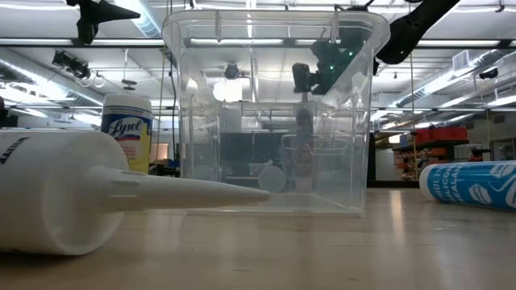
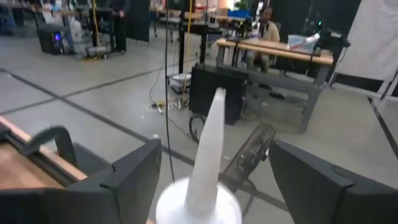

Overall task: Sort silicone sealant tubes
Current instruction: Put the right orange sealant into the top transparent bin

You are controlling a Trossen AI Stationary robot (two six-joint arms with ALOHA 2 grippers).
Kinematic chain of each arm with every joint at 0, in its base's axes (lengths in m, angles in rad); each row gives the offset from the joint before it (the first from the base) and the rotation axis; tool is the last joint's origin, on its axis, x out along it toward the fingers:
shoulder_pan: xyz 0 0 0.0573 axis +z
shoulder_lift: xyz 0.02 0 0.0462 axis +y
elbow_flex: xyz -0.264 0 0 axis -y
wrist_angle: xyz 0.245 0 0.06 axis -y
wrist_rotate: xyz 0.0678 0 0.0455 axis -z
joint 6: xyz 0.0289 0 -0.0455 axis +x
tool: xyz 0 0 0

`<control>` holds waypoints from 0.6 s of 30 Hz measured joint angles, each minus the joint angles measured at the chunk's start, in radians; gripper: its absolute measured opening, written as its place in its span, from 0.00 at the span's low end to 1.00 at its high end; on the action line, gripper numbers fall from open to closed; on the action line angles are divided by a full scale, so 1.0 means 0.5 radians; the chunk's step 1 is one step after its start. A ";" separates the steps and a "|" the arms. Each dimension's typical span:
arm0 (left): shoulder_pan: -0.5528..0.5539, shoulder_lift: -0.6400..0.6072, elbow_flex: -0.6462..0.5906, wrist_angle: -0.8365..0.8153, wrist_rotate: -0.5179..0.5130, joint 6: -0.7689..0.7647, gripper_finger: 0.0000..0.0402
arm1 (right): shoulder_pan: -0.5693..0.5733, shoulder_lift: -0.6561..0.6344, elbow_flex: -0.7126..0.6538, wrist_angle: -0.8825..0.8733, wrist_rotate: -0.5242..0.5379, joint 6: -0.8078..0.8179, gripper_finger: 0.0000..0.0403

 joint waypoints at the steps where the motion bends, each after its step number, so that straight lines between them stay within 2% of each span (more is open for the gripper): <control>1: 0.000 0.000 0.000 0.000 0.000 -0.002 0.42 | 0.002 -0.025 0.000 -0.003 0.000 -0.005 0.74; 8: 0.000 0.000 0.000 0.001 0.066 -0.009 0.42 | 0.061 -0.301 0.000 -0.087 0.000 -0.100 0.74; 12: -0.001 0.010 -0.001 0.028 0.185 -0.006 0.42 | 0.095 -0.518 0.000 -0.199 0.000 -0.088 0.74; 16: -0.001 0.014 -0.002 0.240 0.221 -0.161 0.42 | 0.137 -0.734 0.000 -0.273 0.000 0.037 0.74; 18: -0.001 0.013 -0.002 0.343 0.253 -0.076 0.42 | 0.167 -0.833 0.000 -0.314 0.000 0.098 0.74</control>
